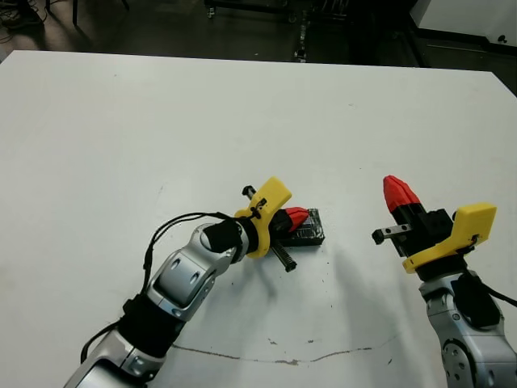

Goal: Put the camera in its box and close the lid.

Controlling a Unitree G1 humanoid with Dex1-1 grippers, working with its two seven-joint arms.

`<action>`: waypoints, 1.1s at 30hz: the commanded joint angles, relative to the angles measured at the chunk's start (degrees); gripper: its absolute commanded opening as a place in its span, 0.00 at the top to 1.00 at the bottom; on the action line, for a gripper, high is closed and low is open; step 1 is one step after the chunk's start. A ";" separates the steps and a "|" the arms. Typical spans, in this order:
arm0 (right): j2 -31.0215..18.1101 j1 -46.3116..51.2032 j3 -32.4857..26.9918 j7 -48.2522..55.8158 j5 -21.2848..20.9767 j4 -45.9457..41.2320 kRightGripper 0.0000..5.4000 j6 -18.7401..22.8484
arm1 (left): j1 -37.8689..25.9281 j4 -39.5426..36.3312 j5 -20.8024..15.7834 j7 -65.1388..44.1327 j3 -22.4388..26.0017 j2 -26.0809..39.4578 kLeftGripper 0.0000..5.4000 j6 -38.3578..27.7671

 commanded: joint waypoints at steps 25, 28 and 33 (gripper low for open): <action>0.07 0.42 0.49 0.59 -0.02 0.74 1.00 -0.27 | 11.93 -23.54 -19.82 5.57 39.25 3.30 1.00 -14.15; 0.44 0.44 0.57 0.40 -0.08 0.75 1.00 -0.56 | 13.43 -20.64 -14.08 7.80 38.99 1.80 1.00 -24.48; 1.79 0.31 0.25 -1.18 -0.11 0.38 1.00 -0.28 | 17.53 -12.84 -6.02 11.83 36.92 -1.81 1.00 -37.84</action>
